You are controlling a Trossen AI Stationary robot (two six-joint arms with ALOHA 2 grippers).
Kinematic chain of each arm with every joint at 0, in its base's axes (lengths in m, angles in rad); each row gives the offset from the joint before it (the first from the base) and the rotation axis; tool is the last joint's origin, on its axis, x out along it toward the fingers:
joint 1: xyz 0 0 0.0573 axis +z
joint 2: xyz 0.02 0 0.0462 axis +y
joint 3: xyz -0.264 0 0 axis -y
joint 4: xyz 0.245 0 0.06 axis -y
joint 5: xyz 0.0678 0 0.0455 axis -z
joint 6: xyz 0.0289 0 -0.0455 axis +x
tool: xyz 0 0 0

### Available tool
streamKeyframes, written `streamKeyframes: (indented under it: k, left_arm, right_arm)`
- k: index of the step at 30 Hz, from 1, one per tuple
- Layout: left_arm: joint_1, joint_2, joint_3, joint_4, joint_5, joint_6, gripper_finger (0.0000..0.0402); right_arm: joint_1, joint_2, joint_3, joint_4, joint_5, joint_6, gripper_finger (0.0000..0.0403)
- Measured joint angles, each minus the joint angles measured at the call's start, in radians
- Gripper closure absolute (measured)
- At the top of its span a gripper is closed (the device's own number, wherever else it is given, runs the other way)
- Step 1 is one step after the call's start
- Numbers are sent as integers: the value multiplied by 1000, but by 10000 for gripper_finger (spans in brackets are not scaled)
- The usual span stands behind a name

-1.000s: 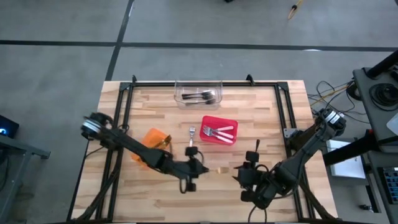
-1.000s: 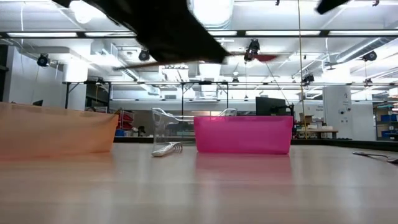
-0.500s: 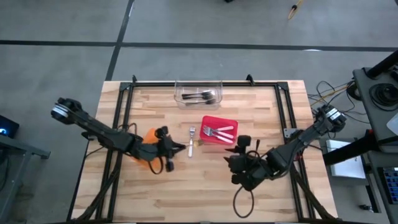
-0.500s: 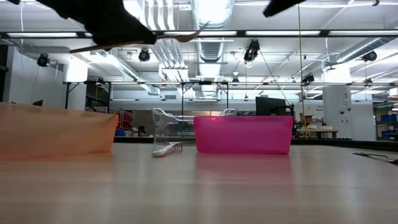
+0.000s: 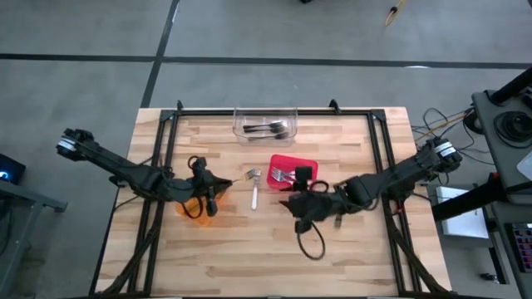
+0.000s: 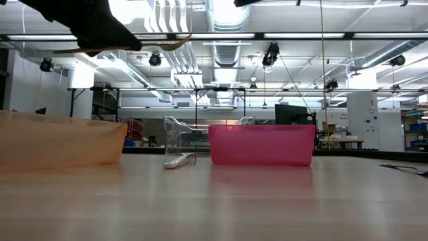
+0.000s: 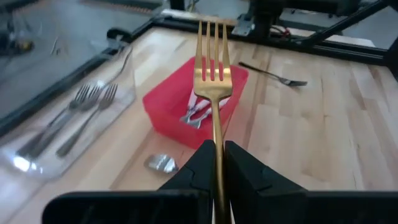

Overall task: Sort silverware by color (type)
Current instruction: Put the gold fork into the orange bin

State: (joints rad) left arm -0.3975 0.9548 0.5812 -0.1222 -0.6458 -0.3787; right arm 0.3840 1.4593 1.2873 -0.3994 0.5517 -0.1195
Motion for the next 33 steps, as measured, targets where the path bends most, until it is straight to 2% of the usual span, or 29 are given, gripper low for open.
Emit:
streamKeyframes:
  k: [5, 11, 15, 21, 24, 28, 33]
  left_arm:
    - [-6, -15, 15, -144, 2, -118, 392]
    - [-6, -19, 14, -303, 9, -250, 392]
    - [-6, -21, 12, -352, 7, -261, 392]
    - [-7, -22, -23, -309, -26, -190, 392]
    - [-10, -22, -48, -274, -38, -165, 392]
    - [-30, -23, -82, -248, -46, -167, 392]
    - [-72, -34, -153, -154, -95, -184, 392]
  right_arm:
    - [-31, 3, -23, 38, -9, 72, 252]
    - [-32, 5, -129, 184, -10, 40, 252]
    - [-42, -13, -210, 278, -10, 13, 252]
    - [-93, -56, -289, 385, -12, -74, 252]
    - [-129, -89, -313, 385, -54, -101, 252]
    - [-177, -141, -365, 383, -129, -100, 252]
    - [-215, -211, -431, 395, -141, -75, 252]
